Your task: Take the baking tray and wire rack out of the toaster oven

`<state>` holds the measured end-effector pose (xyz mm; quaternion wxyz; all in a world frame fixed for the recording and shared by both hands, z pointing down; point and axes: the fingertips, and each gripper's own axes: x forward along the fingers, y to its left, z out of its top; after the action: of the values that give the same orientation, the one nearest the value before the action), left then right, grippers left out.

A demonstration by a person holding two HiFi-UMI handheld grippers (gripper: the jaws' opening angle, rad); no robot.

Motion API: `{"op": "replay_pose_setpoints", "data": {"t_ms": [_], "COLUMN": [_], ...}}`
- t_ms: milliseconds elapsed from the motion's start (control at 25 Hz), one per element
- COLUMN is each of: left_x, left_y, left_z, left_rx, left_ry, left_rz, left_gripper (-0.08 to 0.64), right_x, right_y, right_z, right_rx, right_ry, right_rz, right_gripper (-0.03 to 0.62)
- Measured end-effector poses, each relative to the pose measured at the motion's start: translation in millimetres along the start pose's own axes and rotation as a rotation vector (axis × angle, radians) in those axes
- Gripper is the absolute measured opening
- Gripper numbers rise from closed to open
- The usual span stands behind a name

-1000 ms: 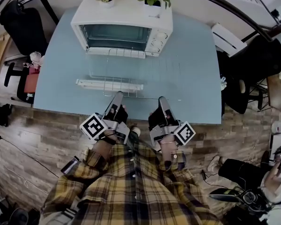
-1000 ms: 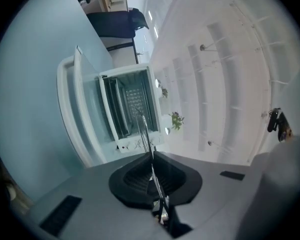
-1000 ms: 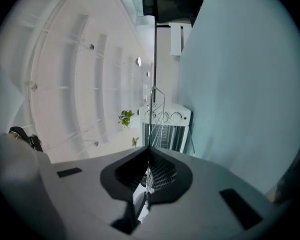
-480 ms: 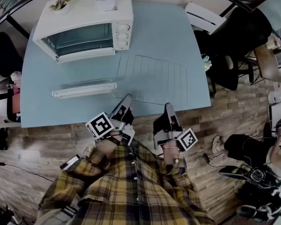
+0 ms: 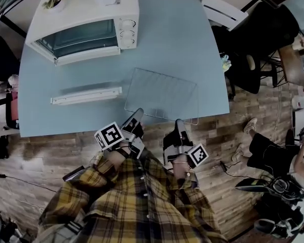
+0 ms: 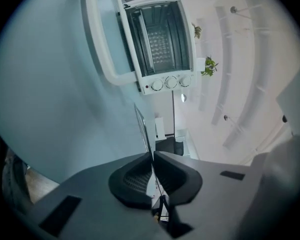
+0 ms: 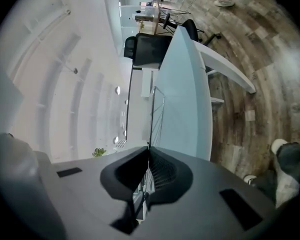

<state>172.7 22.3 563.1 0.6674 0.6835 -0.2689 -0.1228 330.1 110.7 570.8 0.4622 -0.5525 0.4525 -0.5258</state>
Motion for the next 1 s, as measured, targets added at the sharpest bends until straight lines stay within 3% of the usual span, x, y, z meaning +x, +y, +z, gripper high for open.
{"op": "replay_pose_setpoints", "data": {"t_ms": [80, 240, 360, 640, 1000], "left_x": [-1, -8, -17, -40, -53], "left_y": [8, 28, 40, 48, 50], "left_z": [0, 1, 5, 14, 13], "left_rx": [-0.025, -0.016, -0.037, -0.052, -0.043], "left_ry": [0.002, 0.015, 0.014, 0.004, 0.005], "left_rz": [0.017, 0.125, 0.175, 0.227, 0.235], "left_gripper": [0.011, 0.018, 0.062, 0.121, 0.123], "right_x": [0, 0, -2, -1, -6], "right_y": [-9, -25, -39, -58, -75], "right_z": [-3, -10, -9, -9, -19], "right_rx": [0.025, 0.076, 0.119, 0.134, 0.074], "right_ry": [-0.001, -0.023, -0.085, -0.120, -0.106], "right_rz": [-0.016, -0.059, -0.102, -0.170, -0.237], "right_gripper": [0.011, 0.012, 0.014, 0.015, 0.042]}}
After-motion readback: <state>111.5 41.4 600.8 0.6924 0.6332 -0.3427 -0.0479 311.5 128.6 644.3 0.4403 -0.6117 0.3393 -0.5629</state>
